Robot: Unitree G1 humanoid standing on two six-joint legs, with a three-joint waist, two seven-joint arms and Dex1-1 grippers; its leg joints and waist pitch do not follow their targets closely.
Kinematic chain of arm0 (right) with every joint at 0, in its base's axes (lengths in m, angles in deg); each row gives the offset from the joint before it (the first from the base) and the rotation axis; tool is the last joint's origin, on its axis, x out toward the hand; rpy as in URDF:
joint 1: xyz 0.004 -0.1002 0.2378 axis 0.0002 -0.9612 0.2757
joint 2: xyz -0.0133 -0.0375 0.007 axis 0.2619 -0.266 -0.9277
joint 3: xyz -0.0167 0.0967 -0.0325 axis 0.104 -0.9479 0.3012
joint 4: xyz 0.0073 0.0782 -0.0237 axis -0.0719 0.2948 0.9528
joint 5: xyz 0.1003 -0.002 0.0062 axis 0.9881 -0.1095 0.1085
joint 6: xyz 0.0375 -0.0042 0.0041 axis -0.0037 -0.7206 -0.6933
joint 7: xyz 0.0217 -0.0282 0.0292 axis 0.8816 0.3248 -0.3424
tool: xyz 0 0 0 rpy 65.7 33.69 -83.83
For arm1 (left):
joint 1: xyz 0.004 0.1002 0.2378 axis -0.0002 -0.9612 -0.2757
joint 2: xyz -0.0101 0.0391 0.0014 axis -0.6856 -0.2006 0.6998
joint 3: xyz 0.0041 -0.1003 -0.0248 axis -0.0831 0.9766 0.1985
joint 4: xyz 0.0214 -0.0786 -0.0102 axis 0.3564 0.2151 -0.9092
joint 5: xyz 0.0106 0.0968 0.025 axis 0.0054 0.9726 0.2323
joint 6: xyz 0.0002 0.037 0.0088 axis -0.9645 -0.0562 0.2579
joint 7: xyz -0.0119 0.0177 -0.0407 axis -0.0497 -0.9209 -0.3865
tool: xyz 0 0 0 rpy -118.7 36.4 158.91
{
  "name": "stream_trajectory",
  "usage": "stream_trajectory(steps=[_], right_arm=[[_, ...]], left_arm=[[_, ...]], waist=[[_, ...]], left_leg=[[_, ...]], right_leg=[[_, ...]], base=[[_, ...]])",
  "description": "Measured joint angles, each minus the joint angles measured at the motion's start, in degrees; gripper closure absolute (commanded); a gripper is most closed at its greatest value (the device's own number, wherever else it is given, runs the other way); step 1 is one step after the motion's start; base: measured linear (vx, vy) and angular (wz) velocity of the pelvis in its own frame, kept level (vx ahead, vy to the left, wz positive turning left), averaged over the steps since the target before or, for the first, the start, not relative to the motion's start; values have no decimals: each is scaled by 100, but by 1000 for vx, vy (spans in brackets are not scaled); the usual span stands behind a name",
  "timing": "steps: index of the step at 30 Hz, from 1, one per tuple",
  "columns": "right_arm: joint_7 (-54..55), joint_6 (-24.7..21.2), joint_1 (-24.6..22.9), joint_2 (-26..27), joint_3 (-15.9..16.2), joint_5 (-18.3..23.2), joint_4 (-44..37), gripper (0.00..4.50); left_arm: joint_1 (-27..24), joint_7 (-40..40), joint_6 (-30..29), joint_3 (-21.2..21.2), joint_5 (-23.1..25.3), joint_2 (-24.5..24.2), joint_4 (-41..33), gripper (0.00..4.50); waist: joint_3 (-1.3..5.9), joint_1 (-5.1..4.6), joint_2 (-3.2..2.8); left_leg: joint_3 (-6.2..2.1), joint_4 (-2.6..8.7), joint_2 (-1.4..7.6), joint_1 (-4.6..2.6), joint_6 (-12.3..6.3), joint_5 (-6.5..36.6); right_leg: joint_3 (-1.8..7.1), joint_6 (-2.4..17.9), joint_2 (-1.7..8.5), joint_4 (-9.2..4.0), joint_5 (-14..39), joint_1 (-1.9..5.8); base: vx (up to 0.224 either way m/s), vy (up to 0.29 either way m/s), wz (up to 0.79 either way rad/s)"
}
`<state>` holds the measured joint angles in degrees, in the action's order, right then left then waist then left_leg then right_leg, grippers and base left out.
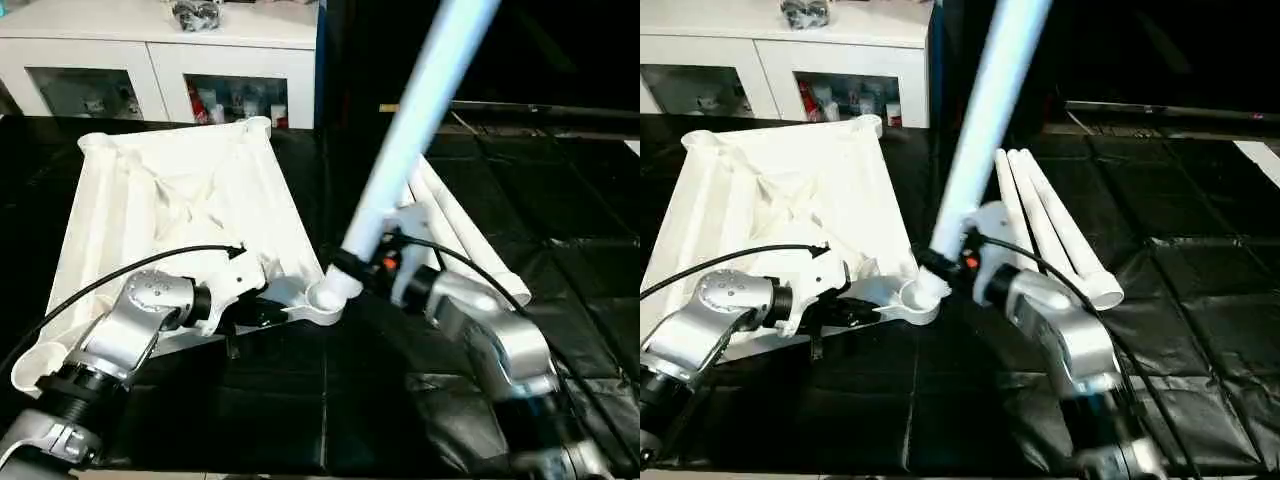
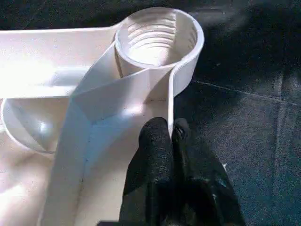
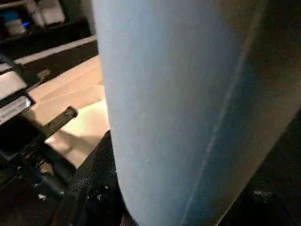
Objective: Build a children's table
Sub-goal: Insert table leg to table base
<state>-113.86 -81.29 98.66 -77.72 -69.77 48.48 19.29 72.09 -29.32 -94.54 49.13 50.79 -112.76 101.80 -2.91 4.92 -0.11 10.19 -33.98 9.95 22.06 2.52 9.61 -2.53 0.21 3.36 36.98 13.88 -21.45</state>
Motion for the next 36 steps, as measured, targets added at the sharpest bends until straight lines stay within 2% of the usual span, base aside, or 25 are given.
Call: stream_trajectory(steps=[7,14,19,36], right_arm=[[-472,278,127,-34,243,-155,581,255],[-658,358,262,-29,394,-249,774,255],[-728,612,431,75,408,-356,1173,255],[-1027,879,762,80,458,-544,1815,255]], left_arm=[[44,-57,137,-10,14,11,80,450],[88,-121,206,-11,25,20,163,450],[103,-176,233,-22,44,18,165,450],[391,-458,634,-172,161,13,609,450]], waist=[[-4,15,45],[-3,16,67],[8,20,95],[29,24,130]], left_leg=[[1,1,0,1,0,0],[1,1,1,-2,0,0],[1,1,1,0,0,0],[1,2,3,-8,1,0]], right_leg=[[0,0,0,-1,0,1],[0,1,0,1,0,2],[0,1,0,-1,0,1],[-2,2,0,2,0,5]], base=[[0,0,0],[0,0,0],[0,0,0],[0,0,0]])
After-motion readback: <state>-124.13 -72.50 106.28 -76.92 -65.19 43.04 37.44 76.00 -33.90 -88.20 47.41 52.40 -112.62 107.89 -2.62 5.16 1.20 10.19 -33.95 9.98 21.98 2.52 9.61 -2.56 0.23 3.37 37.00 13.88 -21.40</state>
